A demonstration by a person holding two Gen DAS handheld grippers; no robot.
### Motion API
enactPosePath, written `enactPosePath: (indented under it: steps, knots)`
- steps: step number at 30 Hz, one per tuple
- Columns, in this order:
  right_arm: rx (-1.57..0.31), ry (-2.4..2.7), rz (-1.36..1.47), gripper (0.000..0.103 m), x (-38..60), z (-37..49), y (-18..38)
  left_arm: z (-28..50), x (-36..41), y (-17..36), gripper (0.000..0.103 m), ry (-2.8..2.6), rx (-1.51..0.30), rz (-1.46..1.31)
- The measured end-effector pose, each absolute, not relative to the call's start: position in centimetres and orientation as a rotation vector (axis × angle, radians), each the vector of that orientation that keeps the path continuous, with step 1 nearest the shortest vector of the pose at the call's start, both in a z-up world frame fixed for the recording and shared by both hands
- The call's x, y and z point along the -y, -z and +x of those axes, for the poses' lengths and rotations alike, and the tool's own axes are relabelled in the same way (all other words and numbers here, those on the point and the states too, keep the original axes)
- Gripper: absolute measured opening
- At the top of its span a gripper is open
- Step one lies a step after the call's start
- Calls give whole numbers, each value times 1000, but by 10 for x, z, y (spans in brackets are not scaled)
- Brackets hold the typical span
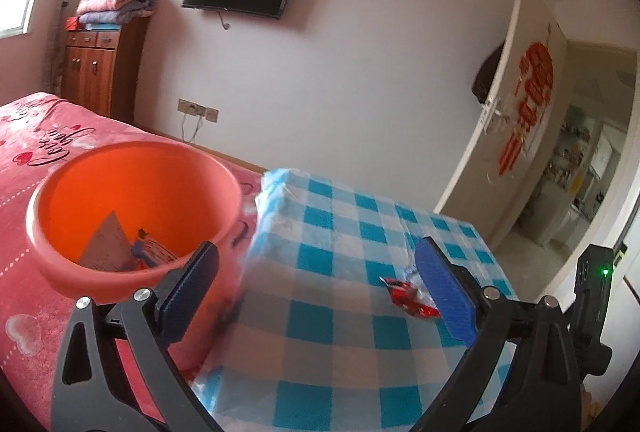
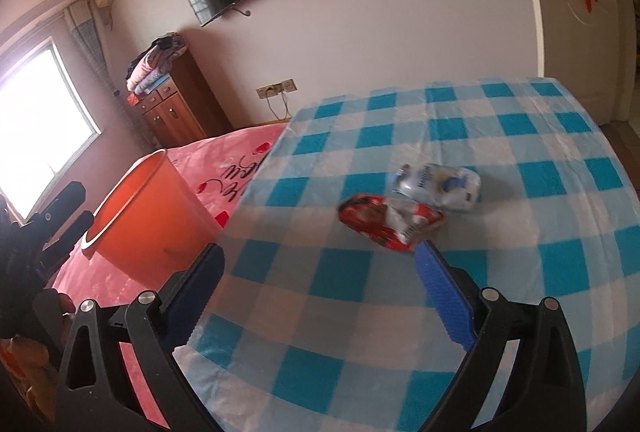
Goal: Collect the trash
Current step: 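Move both open tools back over the red wrappers and white bottle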
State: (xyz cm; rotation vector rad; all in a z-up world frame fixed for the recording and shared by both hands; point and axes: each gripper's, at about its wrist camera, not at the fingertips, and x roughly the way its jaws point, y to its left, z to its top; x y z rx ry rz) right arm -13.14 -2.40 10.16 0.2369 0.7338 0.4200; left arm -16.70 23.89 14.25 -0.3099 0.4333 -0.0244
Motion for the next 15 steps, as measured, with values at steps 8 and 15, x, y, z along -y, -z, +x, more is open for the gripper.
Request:
enactPosePath:
  steps: [8, 15]
  knots:
    - [-746, -393, 237, 95, 58, -137, -88, -156, -209, -126, 99, 66, -522, -309]
    - [-766, -379, 246, 95, 81, -124, -78, -143, -185, -109, 99, 69, -605, -288]
